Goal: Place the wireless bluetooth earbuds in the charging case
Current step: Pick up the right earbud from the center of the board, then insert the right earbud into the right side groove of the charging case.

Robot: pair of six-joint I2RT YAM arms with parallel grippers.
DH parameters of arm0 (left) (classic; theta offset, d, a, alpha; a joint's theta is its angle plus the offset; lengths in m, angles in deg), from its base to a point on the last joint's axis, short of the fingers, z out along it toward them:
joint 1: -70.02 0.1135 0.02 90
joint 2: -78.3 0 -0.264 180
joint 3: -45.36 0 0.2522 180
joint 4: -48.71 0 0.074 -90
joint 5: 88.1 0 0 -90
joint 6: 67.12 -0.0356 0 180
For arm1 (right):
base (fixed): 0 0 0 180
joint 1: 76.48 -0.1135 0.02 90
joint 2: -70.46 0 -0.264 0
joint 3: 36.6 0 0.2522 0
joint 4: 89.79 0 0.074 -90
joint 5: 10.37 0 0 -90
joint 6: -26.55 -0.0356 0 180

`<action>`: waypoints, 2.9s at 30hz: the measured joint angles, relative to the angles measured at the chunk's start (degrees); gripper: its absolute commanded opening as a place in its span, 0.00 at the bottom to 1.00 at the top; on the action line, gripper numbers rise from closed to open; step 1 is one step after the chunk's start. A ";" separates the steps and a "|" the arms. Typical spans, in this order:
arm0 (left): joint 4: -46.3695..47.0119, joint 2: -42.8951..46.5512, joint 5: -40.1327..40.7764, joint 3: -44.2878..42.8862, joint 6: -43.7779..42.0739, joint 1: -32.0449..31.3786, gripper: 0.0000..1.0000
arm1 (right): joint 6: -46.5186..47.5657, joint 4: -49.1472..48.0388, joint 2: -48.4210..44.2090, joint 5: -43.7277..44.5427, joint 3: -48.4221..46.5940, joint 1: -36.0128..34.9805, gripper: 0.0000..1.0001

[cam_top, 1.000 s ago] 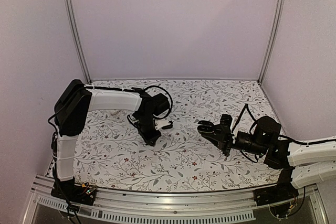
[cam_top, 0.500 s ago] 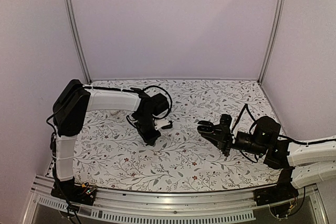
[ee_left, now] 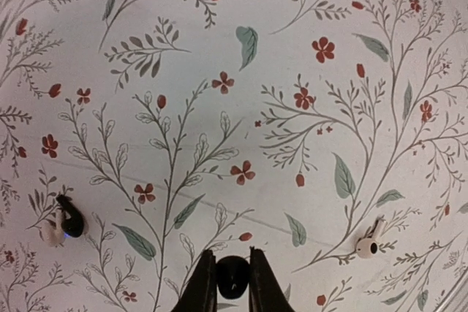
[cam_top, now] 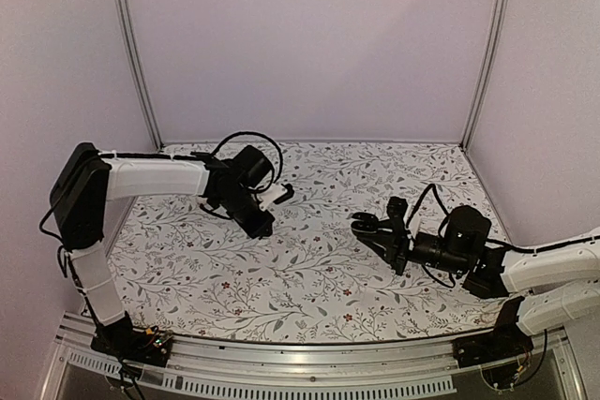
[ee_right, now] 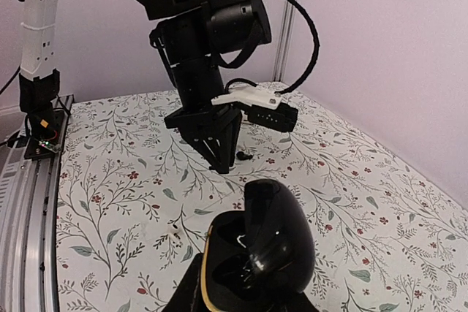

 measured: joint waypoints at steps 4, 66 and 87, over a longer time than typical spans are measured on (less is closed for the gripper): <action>7.54 5.73 -0.70 5.38 0.79 0.90 0.07 | -2.78 -3.45 3.37 -1.66 -0.02 2.01 0.00; 72.17 20.02 -13.07 29.90 8.59 -9.66 0.07 | -22.38 -31.01 41.09 -18.21 -20.59 3.04 0.00; 73.72 17.77 -13.16 28.92 8.57 -10.19 0.07 | -23.06 -30.99 41.18 -18.18 -21.29 2.08 0.00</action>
